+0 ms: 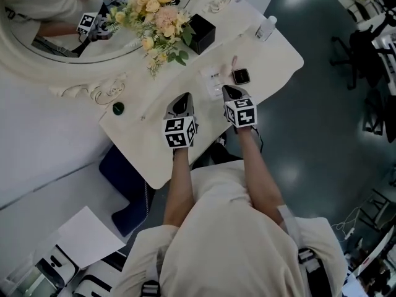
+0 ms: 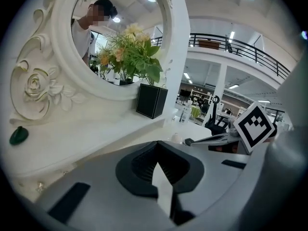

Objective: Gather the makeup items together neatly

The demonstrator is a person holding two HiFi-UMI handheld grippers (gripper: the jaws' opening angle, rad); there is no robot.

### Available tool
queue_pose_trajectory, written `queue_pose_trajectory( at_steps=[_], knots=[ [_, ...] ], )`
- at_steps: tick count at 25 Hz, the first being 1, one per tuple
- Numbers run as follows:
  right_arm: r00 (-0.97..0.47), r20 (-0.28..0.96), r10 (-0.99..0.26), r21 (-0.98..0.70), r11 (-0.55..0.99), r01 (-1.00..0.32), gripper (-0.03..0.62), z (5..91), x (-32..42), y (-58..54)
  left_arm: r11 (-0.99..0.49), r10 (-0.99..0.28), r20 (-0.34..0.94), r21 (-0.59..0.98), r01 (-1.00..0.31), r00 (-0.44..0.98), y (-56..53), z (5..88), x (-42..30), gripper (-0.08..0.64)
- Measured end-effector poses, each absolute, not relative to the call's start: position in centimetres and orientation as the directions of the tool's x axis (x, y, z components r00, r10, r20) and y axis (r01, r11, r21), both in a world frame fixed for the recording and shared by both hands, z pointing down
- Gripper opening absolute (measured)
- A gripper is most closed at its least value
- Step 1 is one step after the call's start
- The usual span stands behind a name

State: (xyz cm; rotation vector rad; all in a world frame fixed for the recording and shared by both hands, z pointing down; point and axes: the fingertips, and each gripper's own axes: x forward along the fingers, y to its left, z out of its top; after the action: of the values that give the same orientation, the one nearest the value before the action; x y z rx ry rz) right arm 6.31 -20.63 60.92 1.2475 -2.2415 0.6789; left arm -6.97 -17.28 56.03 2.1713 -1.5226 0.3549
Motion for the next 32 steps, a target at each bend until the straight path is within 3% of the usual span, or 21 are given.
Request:
queue_pose_trajectory(
  at_steps=[14, 32],
  knots=[
    [-0.42, 0.754, -0.506, -0.061, 0.581, -0.811, 0.038, 67.3, 3.5, -21.8, -0.196, -0.821, 0.497, 0.215, -0.957, 0.279, -16.5, 57.9, -9.8, 0.012],
    [-0.462, 0.76, -0.456, -0.08, 0.64, -0.764, 0.038, 67.5, -2.0, -16.0, -0.165, -0.82, 0.508, 0.232, -0.959, 0.264, -11.4, 58.7, -12.3, 0.012]
  ],
)
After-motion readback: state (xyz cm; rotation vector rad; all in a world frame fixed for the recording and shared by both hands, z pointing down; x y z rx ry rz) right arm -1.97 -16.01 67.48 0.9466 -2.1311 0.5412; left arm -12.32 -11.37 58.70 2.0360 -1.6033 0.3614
